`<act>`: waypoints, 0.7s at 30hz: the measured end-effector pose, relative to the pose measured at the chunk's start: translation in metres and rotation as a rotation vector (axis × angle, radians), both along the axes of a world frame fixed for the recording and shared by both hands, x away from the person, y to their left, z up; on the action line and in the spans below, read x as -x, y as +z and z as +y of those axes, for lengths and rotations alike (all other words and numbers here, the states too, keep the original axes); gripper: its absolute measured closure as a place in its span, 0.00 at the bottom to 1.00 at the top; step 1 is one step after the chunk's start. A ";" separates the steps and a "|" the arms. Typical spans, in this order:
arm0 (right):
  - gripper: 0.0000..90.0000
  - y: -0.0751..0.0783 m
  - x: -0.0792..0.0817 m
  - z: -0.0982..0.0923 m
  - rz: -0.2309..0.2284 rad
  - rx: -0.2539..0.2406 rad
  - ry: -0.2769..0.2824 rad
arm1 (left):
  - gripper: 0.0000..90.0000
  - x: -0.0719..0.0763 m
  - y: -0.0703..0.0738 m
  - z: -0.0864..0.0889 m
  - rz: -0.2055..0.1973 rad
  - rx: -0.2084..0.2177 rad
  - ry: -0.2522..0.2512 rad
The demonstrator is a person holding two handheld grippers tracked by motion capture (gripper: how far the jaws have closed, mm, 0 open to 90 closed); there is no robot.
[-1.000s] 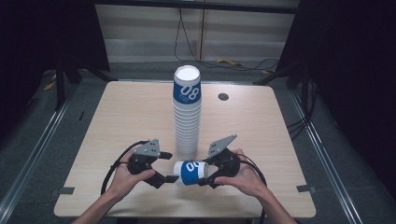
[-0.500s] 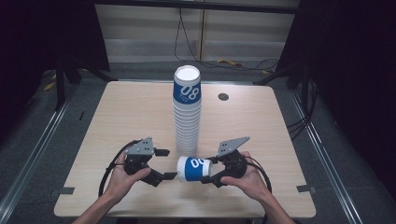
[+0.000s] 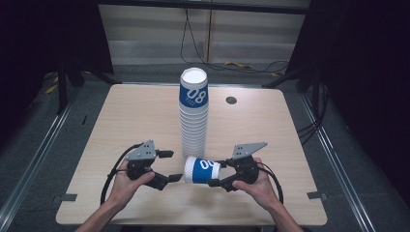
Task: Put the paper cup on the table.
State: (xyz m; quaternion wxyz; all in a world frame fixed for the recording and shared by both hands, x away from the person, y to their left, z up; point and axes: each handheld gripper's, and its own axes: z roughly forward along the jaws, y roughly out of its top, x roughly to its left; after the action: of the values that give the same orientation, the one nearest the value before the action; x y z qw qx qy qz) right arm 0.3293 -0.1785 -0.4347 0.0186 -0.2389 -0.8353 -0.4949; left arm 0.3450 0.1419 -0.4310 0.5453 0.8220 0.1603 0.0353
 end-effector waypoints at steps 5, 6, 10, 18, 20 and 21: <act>0.32 -0.004 0.001 0.001 0.002 -0.028 0.011 | 0.17 0.002 0.002 0.002 0.008 0.040 -0.016; 0.32 -0.004 0.001 0.000 0.008 -0.043 0.012 | 0.17 0.003 0.002 0.002 0.008 0.047 -0.016; 0.32 -0.005 0.001 0.000 0.016 -0.077 0.023 | 0.17 0.002 0.002 0.003 0.005 0.052 -0.018; 0.32 -0.007 0.002 0.000 -0.024 -0.114 0.020 | 0.17 0.005 0.003 -0.002 0.006 0.071 -0.035; 0.32 -0.007 0.003 0.002 -0.037 -0.116 0.023 | 0.17 0.005 0.002 -0.003 0.009 0.080 -0.036; 0.32 -0.007 0.004 0.003 -0.042 -0.120 0.026 | 0.17 0.005 0.001 -0.003 0.013 0.084 -0.034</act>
State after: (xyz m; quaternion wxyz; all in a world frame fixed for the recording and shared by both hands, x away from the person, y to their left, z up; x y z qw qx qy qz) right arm 0.3255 -0.1755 -0.4419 0.0215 -0.2160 -0.8073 -0.5488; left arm 0.3404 0.1385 -0.4301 0.5788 0.8012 0.1511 0.0141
